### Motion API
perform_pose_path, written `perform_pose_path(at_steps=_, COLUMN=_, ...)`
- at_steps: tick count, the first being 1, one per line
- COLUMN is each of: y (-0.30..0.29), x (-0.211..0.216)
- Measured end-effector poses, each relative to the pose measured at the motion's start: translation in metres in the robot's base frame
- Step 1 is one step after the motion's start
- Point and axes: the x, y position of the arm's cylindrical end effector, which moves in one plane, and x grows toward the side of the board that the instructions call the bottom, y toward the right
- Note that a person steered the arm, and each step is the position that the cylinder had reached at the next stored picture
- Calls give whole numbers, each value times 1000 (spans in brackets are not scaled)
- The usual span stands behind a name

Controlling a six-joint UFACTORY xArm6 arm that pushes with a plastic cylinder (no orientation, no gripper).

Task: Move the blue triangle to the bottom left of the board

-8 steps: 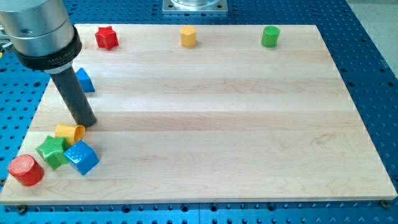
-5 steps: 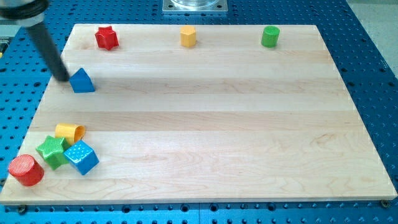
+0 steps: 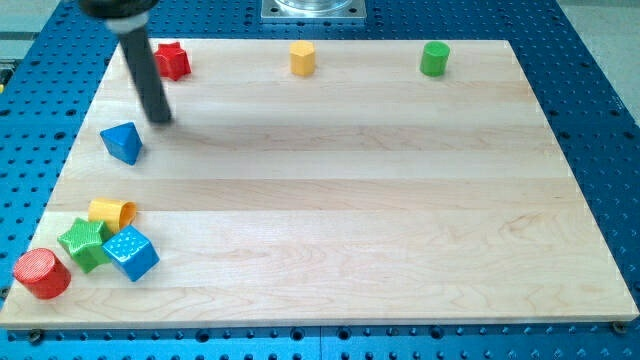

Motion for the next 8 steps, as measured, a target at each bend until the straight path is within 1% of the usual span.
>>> perform_pose_path(at_steps=1, y=3, x=60)
perform_pose_path(at_steps=2, y=-12, x=-31)
perform_pose_path(at_steps=3, y=-49, x=-11)
perform_pose_path(at_steps=4, y=-9, x=72)
perform_pose_path(at_steps=5, y=-21, x=52)
perform_pose_path(at_steps=6, y=-52, x=0)
perform_pose_path(at_steps=7, y=-36, x=60)
perform_pose_path(at_steps=8, y=5, x=96)
